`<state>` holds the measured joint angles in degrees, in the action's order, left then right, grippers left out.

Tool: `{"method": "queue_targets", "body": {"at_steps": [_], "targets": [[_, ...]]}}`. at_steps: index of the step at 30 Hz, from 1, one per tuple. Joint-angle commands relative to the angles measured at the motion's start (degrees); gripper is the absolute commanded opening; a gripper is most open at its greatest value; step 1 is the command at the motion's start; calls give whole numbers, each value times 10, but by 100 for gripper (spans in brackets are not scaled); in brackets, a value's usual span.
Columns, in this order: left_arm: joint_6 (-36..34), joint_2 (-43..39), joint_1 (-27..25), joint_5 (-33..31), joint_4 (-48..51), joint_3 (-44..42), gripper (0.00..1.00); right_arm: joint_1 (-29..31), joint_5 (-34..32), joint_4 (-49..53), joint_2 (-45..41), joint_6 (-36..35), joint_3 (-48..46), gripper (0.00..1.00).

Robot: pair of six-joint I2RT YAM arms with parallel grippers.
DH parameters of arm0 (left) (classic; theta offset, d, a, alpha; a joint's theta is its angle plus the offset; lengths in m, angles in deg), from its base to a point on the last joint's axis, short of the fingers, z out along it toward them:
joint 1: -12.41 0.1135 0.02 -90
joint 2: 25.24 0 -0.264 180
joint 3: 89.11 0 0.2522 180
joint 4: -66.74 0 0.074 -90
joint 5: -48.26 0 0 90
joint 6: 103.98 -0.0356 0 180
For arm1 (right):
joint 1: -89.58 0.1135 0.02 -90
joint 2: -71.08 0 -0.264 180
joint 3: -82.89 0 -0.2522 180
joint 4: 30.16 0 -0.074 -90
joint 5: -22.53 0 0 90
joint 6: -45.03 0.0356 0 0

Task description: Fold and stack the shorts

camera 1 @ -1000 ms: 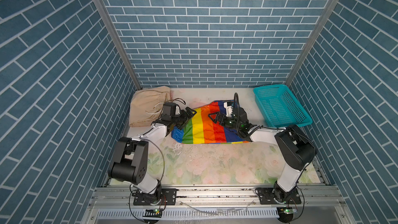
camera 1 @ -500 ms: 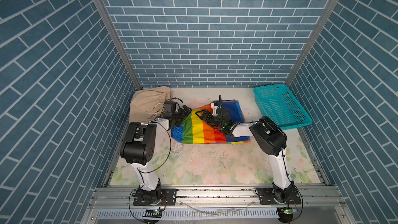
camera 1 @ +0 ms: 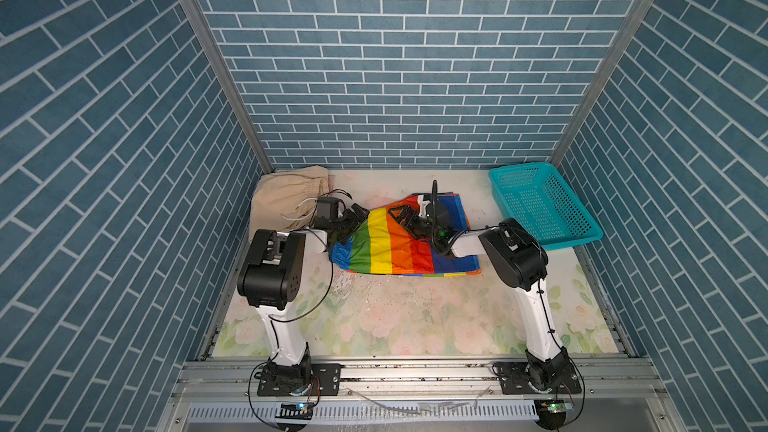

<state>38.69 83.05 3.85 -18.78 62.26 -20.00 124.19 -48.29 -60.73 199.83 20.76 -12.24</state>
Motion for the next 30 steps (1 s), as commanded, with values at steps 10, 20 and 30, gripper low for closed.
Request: {"method": "queue_targets", "body": {"at_steps": [10, 20, 30], "targets": [[-212, -180, -24, -67, 309, 81, 100, -70, 67, 199, -213, -195, -97, 98], [-255, -256, 14, -94, 345, -64, 96, -73, 76, 280, -296, -271, -160, 99], [-249, -191, 23, -111, 297, -81, 91, -80, 85, 322, -329, -313, -205, 98]]}}
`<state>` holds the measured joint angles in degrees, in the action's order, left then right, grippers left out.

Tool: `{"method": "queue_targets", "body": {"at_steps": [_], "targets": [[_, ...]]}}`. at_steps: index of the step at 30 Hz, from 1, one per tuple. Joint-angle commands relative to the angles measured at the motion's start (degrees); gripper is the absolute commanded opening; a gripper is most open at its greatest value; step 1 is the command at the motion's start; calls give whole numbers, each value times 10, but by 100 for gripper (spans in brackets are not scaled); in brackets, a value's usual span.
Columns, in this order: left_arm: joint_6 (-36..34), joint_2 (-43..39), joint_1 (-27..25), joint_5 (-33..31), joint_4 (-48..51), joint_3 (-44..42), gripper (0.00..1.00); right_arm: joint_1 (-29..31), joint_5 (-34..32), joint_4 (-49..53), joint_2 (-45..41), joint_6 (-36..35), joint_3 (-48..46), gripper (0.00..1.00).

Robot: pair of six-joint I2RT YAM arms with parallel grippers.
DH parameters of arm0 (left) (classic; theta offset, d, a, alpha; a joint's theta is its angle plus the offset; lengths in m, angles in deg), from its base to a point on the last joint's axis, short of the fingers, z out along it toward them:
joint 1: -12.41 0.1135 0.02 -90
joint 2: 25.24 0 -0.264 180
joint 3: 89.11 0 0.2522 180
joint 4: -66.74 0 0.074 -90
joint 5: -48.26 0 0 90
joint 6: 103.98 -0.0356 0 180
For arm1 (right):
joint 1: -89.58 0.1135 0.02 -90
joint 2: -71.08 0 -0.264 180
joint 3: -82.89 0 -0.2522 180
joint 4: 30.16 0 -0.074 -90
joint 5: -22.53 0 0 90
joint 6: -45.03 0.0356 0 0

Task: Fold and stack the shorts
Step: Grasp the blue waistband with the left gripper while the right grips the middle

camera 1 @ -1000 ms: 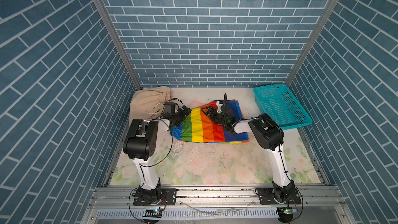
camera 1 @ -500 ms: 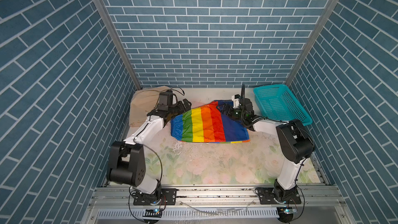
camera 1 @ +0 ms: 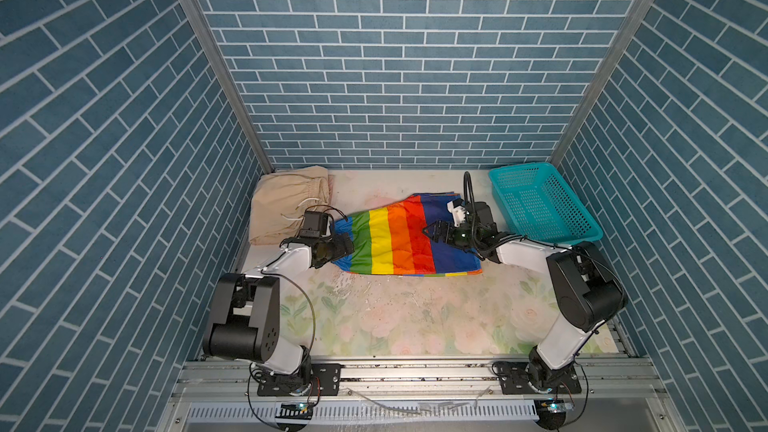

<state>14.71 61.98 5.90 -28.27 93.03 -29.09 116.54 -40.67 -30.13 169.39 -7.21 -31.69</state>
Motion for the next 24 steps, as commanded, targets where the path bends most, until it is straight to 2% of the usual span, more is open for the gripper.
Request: {"method": "queue_targets", "body": {"at_steps": [1, 9, 12, 14, 16, 18, 22, 24], "targets": [[-12, 28, 3, -19, -10, 13, 90, -5, 9, 17, -26, -34, -17, 98], [-26, 71, 4, -51, 1, 34, 93, -16, 16, 2, -33, -28, -49, 99], [-27, 93, 4, -44, -6, 43, 92, -19, 18, -3, -35, -24, -58, 98], [-24, 105, 4, -34, -16, 45, 85, -20, 18, -4, -36, -23, -63, 99], [-20, 117, 4, -19, -29, 42, 73, -22, 17, -4, -39, -23, -67, 98], [-19, 124, 3, -11, -37, 40, 66, -23, 15, -3, -43, -23, -74, 99], [-25, 133, -2, -15, -31, 39, 60, -28, 13, -4, -49, -23, -82, 99], [-31, 137, -3, -9, -30, 39, 50, -30, 11, -4, -49, -21, -85, 98]]}}
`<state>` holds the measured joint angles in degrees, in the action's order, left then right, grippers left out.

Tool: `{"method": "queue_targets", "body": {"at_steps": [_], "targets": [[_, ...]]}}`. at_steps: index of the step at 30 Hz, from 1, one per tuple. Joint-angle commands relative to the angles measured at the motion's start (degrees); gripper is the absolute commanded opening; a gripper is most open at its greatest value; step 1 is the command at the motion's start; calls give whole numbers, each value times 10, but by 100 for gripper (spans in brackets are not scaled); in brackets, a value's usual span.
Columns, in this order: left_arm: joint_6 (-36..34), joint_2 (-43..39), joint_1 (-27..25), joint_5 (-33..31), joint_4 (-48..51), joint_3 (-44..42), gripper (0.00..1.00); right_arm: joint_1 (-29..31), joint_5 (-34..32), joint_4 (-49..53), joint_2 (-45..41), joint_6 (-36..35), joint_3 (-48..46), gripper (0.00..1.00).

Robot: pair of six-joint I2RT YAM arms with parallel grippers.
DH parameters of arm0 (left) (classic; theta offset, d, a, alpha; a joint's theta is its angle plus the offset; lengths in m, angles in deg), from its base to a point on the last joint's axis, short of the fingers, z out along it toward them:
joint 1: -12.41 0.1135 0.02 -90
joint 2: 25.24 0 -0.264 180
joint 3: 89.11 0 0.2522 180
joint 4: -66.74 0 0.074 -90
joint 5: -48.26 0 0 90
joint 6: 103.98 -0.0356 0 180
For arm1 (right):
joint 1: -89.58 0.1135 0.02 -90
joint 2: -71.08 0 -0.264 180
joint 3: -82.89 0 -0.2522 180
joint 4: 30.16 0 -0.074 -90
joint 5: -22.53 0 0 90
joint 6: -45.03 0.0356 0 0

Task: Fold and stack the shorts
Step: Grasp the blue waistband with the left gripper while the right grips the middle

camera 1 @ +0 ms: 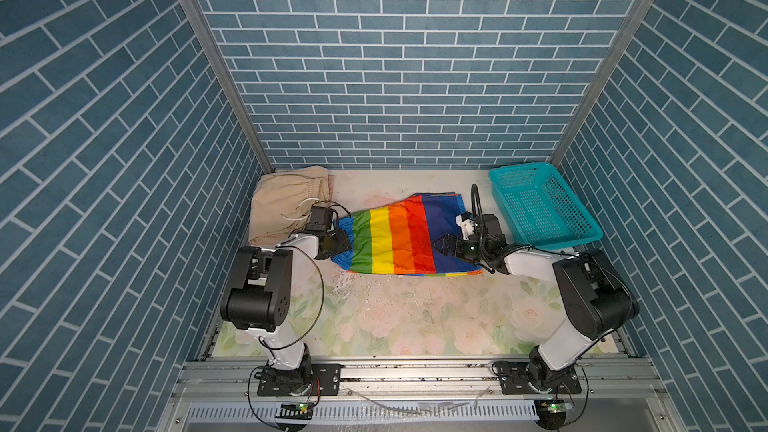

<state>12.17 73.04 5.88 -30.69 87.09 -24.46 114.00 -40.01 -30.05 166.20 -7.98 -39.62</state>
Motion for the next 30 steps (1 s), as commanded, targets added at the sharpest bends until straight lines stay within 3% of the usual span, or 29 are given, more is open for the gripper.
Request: {"method": "queue_targets", "body": {"at_steps": [1, 4, 8, 12, 13, 17, 22, 30], "targets": [[-10, 29, -4, 20, 30, -6, 44, -5, 5, -8, -18, -12, -7, 98], [-19, 33, -11, 17, 43, 1, 42, -7, 6, -13, -18, -7, -11, 98], [-31, 37, -25, 11, 61, 13, 30, -8, 6, -15, -20, -4, -15, 98], [-39, 22, -39, -11, 96, 32, 3, -9, 3, -8, -27, -4, -17, 99], [-43, 14, -45, -20, 112, 40, 0, -9, 0, -3, -30, -4, -17, 98], [-57, -12, -62, -47, 172, 78, 0, -9, -12, 4, -44, 9, -17, 98], [-63, -43, -84, -80, 240, 124, 0, 8, -18, -72, -58, 109, -49, 98], [-68, -44, -118, -110, 279, 167, 0, 125, -102, -106, -75, 167, -58, 98]]}}
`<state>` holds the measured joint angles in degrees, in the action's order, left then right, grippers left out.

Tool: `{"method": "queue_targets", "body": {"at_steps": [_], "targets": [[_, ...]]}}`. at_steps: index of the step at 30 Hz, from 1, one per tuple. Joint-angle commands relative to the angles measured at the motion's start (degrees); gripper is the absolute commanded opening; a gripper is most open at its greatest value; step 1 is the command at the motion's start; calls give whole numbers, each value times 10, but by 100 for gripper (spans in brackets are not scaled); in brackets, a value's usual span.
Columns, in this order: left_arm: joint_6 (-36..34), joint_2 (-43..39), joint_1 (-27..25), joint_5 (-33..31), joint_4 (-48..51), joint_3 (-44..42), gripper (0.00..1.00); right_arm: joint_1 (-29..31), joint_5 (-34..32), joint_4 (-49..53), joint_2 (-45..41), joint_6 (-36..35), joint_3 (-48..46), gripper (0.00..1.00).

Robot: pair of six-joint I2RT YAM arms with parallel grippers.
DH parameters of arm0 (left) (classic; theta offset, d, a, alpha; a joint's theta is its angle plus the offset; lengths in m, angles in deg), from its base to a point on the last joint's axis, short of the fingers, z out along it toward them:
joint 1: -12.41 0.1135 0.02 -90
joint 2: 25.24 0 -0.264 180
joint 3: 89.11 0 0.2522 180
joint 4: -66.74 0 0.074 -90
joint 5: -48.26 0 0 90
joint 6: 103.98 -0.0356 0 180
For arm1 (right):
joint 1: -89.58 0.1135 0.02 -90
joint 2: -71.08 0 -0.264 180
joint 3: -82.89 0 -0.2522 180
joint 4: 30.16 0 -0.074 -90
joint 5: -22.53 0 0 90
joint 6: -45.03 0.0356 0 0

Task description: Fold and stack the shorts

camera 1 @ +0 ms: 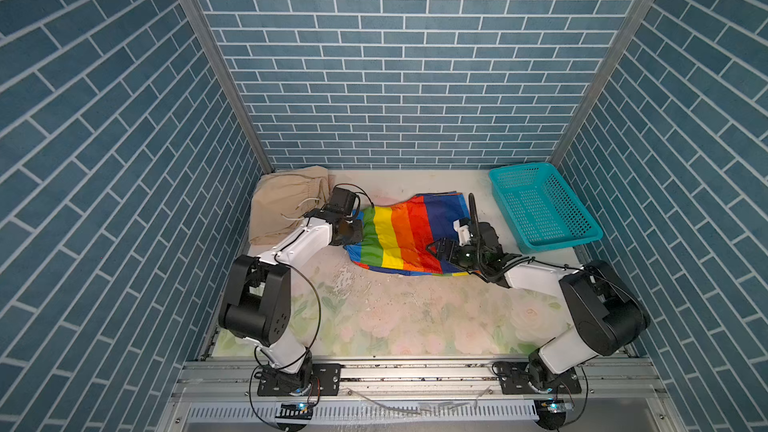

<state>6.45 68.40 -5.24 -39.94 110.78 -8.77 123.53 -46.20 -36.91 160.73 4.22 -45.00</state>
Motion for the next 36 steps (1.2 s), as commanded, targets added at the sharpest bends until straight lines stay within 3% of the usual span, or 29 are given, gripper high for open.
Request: {"method": "queue_targets", "body": {"at_steps": [1, 8, 17, 22, 28, 32, 36], "targets": [[-11, 4, -8, -18, 42, 11, 0, 42, -46, -52, -19, 58, -9, 99], [-9, 11, -21, -29, 40, 15, 0, 105, -63, -116, 18, 116, -4, 99], [-11, 18, -21, -36, 35, 9, 0, 172, -45, -215, 153, 189, 42, 98], [-18, 24, -21, -34, 34, 14, 0, 183, -54, -211, 179, 192, 42, 99], [-35, 24, -21, -39, 47, 36, 0, 162, -71, -120, 107, 121, 58, 99], [-47, 19, -21, -43, 60, 57, 0, 99, -80, -4, 46, 62, 121, 98], [-50, 20, -22, -40, 63, 73, 0, 40, -82, 100, 98, 32, 249, 98]]}}
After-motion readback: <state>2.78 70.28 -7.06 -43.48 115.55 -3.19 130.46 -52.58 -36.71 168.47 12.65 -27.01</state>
